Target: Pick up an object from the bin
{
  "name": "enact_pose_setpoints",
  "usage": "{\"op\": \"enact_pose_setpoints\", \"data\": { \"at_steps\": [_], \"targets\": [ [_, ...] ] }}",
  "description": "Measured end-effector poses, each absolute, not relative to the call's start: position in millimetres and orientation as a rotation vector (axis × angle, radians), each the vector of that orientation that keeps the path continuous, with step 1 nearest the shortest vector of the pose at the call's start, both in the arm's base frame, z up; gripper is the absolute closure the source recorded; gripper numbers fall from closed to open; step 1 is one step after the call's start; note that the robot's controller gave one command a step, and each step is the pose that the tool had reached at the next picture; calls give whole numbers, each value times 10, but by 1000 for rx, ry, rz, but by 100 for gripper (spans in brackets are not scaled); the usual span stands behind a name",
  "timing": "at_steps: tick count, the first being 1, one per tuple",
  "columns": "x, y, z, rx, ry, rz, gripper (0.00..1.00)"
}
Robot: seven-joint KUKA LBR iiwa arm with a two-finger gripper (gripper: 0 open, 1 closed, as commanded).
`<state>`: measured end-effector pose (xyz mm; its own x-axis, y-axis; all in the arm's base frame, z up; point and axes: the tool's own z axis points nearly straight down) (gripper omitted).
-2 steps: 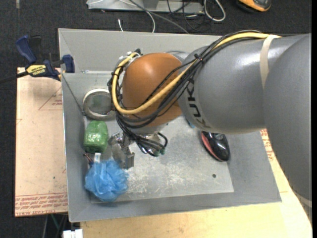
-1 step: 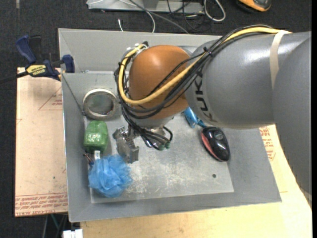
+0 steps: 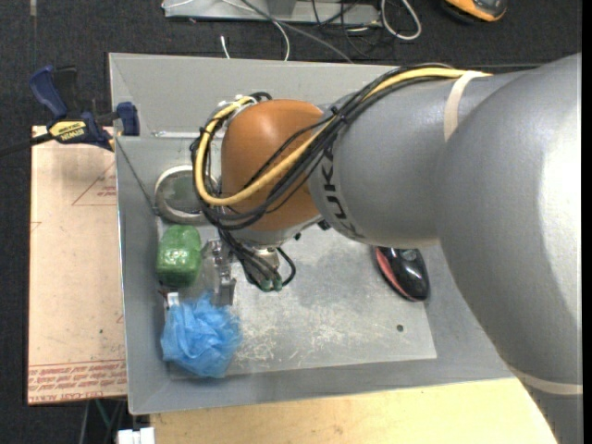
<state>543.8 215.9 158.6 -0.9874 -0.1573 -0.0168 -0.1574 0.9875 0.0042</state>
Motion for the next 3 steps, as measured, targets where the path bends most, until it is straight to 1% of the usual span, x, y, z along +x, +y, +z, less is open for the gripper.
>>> {"op": "enact_pose_setpoints", "data": {
  "at_steps": [1,2,3],
  "targets": [
    [5207,2119,1799,-842,3005,3,100],
    [5114,2189,1404,-299,3110,9,100],
    [5291,2049,1659,-1027,2943,2,100]
  ]
}}
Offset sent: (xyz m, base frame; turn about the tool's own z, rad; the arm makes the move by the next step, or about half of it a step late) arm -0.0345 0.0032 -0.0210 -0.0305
